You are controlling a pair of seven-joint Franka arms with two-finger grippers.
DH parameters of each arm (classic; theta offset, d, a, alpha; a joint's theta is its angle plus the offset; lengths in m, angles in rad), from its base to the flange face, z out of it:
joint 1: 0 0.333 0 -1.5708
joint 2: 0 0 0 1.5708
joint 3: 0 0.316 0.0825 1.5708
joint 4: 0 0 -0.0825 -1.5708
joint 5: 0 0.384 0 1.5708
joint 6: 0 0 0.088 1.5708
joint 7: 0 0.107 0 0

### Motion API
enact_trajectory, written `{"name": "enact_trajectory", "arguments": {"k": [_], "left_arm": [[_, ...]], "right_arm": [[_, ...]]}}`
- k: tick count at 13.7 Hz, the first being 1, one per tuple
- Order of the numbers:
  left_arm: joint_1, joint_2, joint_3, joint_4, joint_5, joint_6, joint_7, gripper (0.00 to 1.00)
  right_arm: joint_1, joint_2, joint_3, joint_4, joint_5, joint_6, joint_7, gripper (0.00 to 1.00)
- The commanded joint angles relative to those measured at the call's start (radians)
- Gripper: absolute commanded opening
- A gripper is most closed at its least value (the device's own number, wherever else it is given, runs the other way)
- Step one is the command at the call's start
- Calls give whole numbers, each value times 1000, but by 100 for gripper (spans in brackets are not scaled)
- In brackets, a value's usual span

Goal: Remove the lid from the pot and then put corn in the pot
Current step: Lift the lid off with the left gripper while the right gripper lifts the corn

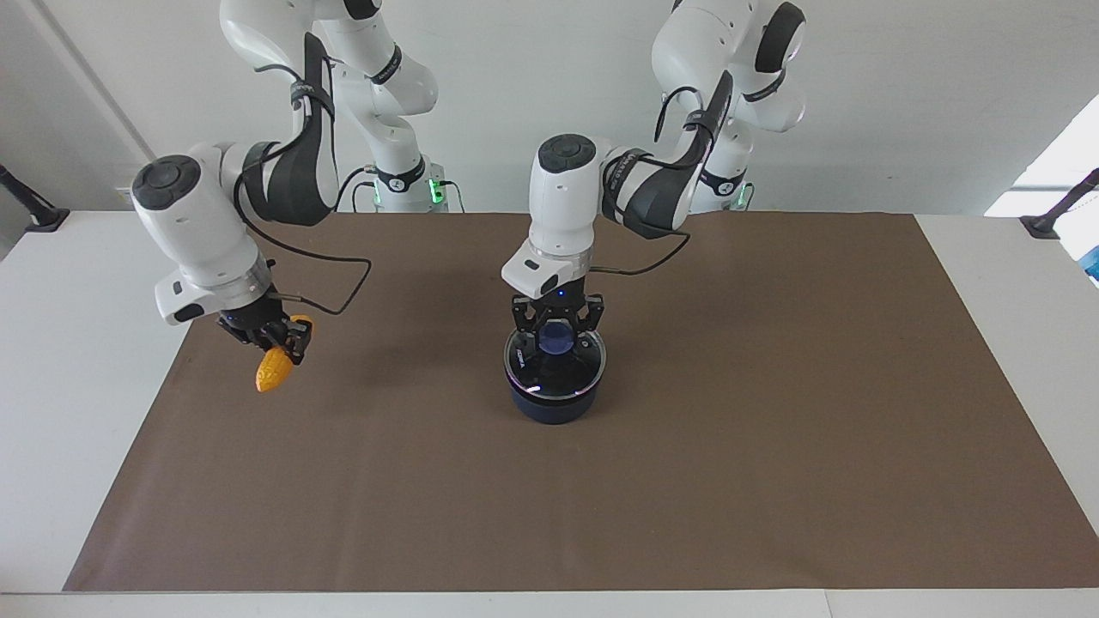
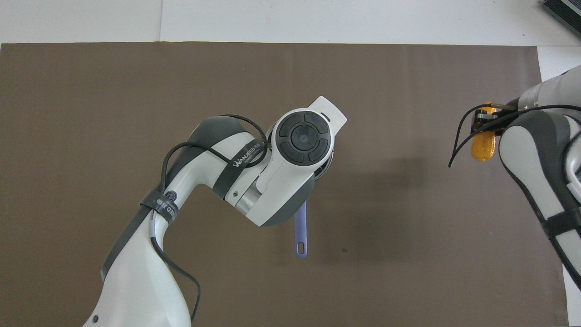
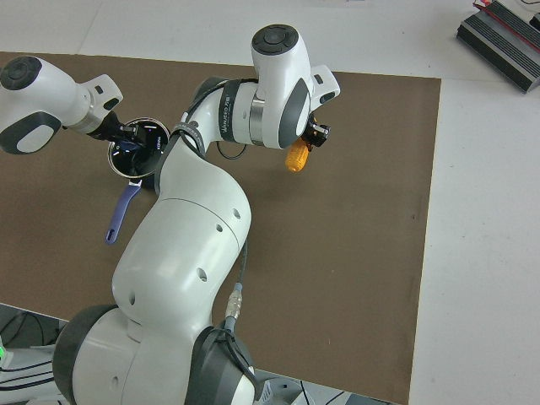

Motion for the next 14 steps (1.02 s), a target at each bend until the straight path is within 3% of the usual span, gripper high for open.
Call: {"name": "enact_trajectory", "arguments": {"k": [1, 4, 7, 10, 14], "left_arm": [[-21, -34, 15, -4, 40, -43, -18, 0], [2, -80, 18, -76, 49, -37, -1, 0], [94, -176, 20, -255, 49, 104, 74, 0], [200, -235, 18, -424, 48, 247, 214, 0], [364, -235, 14, -451, 26, 273, 482, 0]], "right_arm": [[-9, -92, 9, -21, 7, -41, 35, 0], [9, -141, 17, -22, -9, -159, 157, 0], [30, -150, 26, -27, -9, -201, 219, 0], [87, -144, 27, -62, -8, -161, 253, 0], [233, -95, 27, -82, 3, -35, 554, 0]]}}
